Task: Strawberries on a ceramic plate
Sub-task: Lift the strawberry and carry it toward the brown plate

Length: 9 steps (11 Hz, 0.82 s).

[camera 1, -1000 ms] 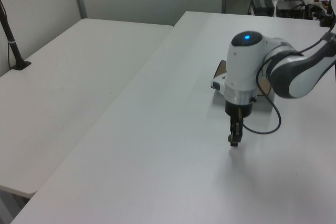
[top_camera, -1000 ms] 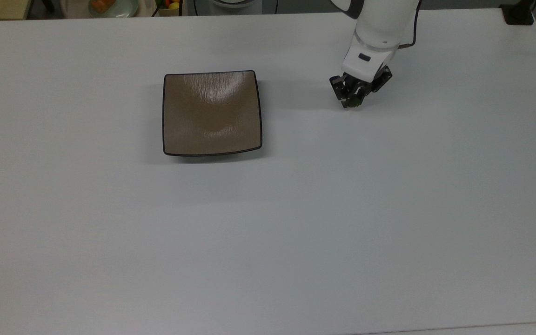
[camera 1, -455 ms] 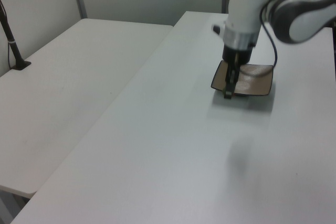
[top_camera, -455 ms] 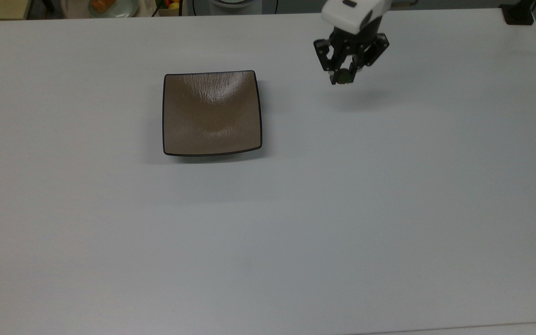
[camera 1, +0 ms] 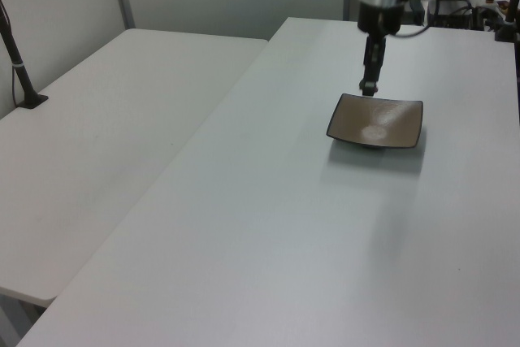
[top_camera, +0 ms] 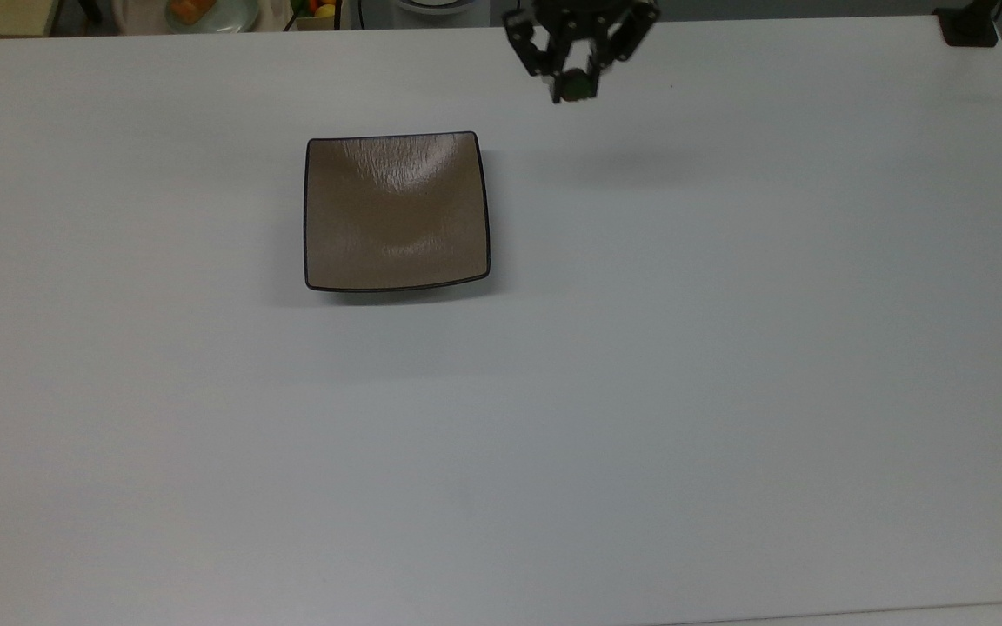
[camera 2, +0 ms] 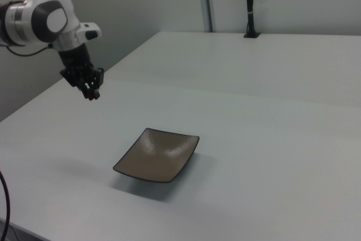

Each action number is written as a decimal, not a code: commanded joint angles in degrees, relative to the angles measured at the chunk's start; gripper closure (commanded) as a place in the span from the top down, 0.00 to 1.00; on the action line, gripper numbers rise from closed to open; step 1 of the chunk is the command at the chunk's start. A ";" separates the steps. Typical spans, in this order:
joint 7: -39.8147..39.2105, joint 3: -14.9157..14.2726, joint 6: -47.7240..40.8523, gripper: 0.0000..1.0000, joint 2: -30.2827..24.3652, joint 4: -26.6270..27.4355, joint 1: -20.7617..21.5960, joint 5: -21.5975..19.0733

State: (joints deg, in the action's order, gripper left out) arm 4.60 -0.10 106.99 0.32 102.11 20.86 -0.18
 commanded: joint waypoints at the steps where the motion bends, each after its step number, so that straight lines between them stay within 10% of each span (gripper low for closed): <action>1: -8.10 -3.84 -2.75 0.19 -2.78 -0.86 -2.83 -2.89; 9: -17.96 -11.77 0.84 0.19 1.07 -0.07 -5.64 -2.28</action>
State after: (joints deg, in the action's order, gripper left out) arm -11.01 -11.56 105.78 -0.45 101.80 16.39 -1.83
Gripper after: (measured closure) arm 0.670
